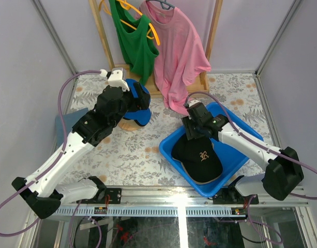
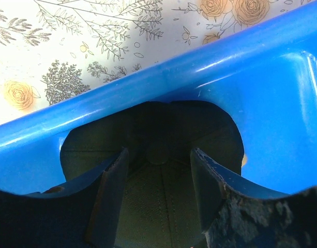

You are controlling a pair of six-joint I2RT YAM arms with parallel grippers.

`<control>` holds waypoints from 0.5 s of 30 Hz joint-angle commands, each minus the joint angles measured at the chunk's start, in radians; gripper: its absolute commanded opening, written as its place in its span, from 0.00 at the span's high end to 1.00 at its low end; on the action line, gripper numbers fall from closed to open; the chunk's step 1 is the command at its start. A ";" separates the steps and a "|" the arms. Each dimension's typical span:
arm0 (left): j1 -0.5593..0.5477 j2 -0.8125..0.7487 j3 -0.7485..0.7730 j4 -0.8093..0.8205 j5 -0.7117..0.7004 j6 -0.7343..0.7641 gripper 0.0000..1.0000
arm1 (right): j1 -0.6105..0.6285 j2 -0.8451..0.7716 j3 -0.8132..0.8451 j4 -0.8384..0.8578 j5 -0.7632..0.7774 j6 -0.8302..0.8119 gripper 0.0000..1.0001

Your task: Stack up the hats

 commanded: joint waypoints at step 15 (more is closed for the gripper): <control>-0.010 -0.023 -0.018 0.064 -0.029 -0.006 0.21 | -0.010 -0.073 0.044 -0.017 0.027 -0.046 0.93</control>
